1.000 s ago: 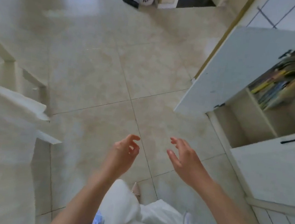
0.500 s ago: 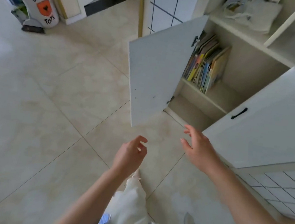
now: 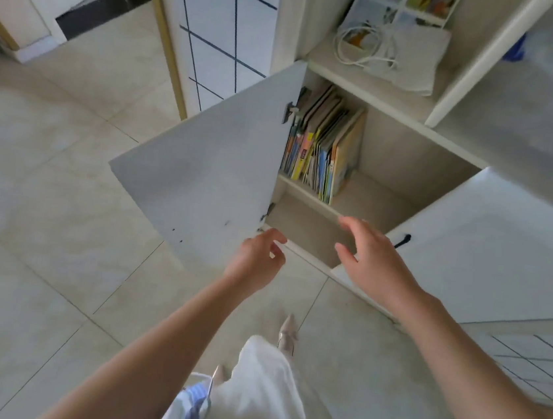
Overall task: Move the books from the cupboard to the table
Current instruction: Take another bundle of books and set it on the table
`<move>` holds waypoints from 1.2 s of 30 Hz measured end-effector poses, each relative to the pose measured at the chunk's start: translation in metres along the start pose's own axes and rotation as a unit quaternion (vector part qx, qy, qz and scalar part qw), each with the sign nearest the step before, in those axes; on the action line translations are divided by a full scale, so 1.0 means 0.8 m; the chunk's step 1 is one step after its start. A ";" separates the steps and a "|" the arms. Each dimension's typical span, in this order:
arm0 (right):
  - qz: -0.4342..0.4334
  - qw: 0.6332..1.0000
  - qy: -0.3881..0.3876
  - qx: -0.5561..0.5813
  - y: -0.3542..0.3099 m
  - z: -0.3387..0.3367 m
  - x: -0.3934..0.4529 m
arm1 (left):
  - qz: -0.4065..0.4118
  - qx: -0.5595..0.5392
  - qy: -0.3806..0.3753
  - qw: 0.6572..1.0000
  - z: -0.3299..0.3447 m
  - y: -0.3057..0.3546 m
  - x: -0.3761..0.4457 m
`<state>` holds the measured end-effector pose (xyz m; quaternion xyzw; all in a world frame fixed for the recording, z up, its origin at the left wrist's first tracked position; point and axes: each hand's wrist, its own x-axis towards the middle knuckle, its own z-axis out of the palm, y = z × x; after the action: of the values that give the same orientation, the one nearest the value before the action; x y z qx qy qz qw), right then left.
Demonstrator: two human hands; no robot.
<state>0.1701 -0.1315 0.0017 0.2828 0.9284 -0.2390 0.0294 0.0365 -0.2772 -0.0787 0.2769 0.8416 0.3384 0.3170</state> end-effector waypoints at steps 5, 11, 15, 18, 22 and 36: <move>-0.055 0.991 -0.077 -0.093 0.051 -0.027 0.106 | -0.020 -0.011 -0.008 1.000 0.031 0.028 0.085; -0.117 0.968 -0.091 -0.202 0.100 -0.036 0.246 | -0.051 -0.041 -0.016 0.998 0.073 0.052 0.166; -0.156 0.947 -0.118 -0.256 0.134 -0.021 0.320 | -0.053 -0.076 -0.015 0.996 0.096 0.061 0.226; -0.184 0.924 -0.128 -0.310 0.155 -0.004 0.352 | -0.046 -0.071 -0.022 0.996 0.105 0.059 0.257; -0.204 0.907 -0.106 -0.352 0.166 0.012 0.394 | -0.053 -0.072 -0.011 0.996 0.113 0.050 0.308; -0.201 0.913 -0.094 -0.341 0.193 0.030 0.457 | -0.073 -0.138 0.036 0.987 0.154 0.046 0.416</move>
<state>-0.0548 0.1567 -0.1547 0.0391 0.9837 0.0658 0.1629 -0.0803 0.0206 -0.2368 0.1561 0.8158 0.4366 0.3456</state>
